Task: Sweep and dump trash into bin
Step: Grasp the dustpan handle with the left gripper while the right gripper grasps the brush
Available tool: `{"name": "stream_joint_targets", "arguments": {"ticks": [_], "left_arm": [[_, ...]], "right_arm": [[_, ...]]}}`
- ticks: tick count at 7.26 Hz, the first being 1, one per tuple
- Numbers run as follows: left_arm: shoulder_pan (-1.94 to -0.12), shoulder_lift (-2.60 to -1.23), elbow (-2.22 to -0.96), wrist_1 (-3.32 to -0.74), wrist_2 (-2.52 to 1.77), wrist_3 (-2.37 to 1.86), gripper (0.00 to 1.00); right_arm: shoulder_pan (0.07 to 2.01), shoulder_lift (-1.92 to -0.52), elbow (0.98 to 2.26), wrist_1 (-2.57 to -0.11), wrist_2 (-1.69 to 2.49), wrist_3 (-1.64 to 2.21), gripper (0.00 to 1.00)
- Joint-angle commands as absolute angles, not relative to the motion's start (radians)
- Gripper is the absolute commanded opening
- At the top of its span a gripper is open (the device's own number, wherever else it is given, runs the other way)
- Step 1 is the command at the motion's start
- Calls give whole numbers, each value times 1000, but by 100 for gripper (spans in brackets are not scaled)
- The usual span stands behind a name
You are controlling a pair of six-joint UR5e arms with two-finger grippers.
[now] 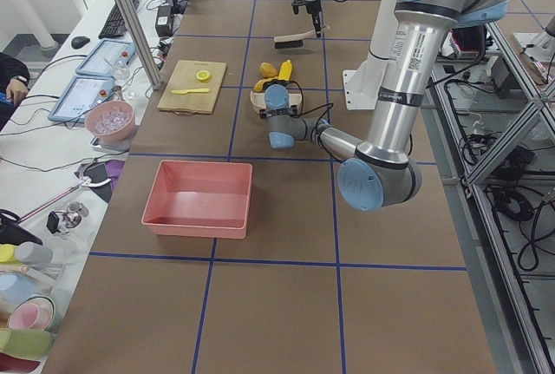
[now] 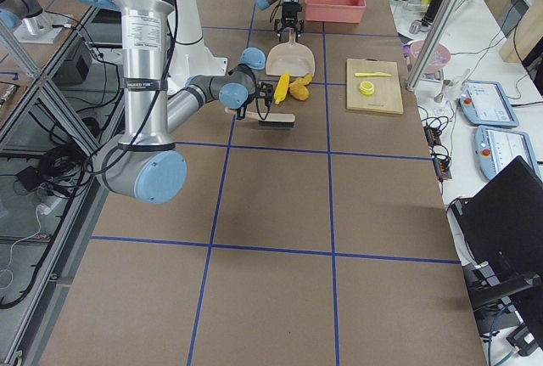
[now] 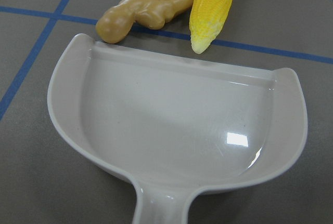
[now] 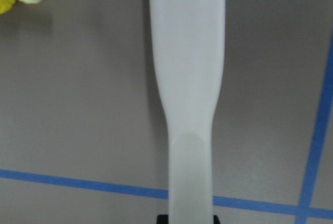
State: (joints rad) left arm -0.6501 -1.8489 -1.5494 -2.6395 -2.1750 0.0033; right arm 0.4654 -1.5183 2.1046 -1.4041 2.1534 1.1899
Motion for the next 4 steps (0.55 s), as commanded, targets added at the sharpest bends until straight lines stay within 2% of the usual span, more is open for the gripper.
{"name": "stream_joint_targets", "arguments": {"ticks": [1, 4], "left_arm": [[-634, -1858, -1548, -2637, -2142, 2, 88], [-634, -1875, -1545, -2634, -2140, -2, 88]], "right_arm": [[443, -1348, 2070, -1563, 2137, 1204, 0], [416, -1194, 1938, -1569, 2115, 1288, 0]]}}
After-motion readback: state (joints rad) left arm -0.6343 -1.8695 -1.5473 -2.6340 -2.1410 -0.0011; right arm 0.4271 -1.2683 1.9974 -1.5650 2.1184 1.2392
